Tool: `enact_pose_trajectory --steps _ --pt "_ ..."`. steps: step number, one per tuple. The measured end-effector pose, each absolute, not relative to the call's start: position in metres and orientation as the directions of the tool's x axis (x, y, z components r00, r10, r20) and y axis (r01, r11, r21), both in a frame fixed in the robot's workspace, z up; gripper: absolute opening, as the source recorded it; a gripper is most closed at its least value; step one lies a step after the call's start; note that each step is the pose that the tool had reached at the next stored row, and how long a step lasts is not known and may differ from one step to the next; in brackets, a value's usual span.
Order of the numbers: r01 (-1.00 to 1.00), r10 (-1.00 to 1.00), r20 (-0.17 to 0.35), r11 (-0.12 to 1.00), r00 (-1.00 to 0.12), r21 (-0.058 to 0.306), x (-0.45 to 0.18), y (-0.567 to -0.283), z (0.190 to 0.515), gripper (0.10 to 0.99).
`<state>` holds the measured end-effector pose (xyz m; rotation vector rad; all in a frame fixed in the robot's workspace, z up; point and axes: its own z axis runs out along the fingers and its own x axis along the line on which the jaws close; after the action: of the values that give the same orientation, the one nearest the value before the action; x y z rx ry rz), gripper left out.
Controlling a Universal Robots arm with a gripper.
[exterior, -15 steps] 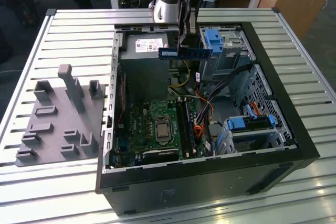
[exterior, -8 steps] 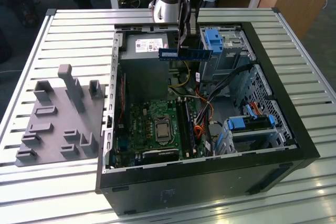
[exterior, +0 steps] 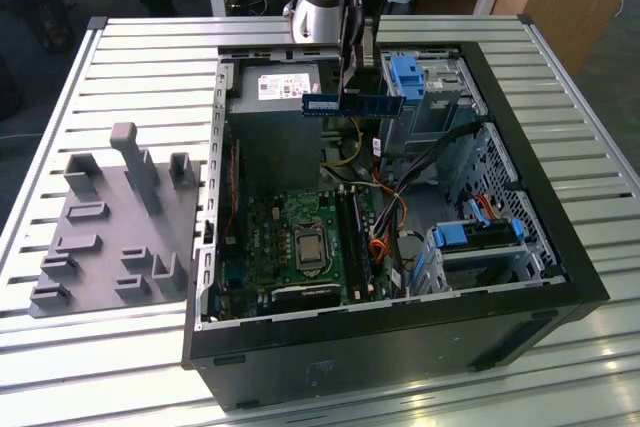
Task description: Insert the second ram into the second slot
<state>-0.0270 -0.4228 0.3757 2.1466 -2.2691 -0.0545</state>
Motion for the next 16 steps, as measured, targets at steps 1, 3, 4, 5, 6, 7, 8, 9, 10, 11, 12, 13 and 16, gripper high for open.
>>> enact_pose_trajectory --steps 1,3,4,5,6,7,8,9,10,11,12,13,16 --pt "-0.998 -0.998 -0.011 0.055 -0.056 0.037 -0.027 -0.423 0.3758 0.137" --pt "-0.998 -0.998 -0.011 0.055 -0.056 0.037 -0.027 -0.4234 0.3757 0.137" --pt "-0.998 -0.998 -0.011 0.055 -0.056 0.037 -0.027 -0.4236 0.3758 0.137" --pt "-0.998 -0.998 -0.011 0.055 -0.056 0.037 -0.027 -0.4238 0.3758 0.137" --pt "-0.998 -0.998 -0.011 0.055 -0.056 0.037 -0.027 -0.4248 0.3758 0.137" --pt "-0.998 -0.998 -0.01 0.055 -0.056 0.037 -0.027 -0.4255 0.3757 0.137" --pt "-0.998 -0.998 -0.01 0.055 -0.056 0.037 -0.027 -0.4257 0.3758 0.137" --pt "-0.998 -0.998 -0.01 0.055 -0.056 0.037 -0.027 -0.4258 0.3758 0.137" --pt "-0.998 -0.998 -0.01 0.055 -0.056 0.037 -0.027 -0.426 0.3758 0.137" --pt "-0.998 -0.998 -0.01 0.055 -0.056 0.037 -0.027 -0.4263 0.3758 0.137" --pt "-0.998 -0.998 -0.01 0.055 -0.056 0.037 -0.027 -0.4265 0.3757 0.137" --pt "-0.998 -0.998 -0.01 0.055 -0.056 0.037 -0.0271 -0.4268 0.3758 0.137" --pt "-0.998 -0.998 -0.01 0.055 -0.056 0.037 -0.027 -0.4277 0.3758 0.137"
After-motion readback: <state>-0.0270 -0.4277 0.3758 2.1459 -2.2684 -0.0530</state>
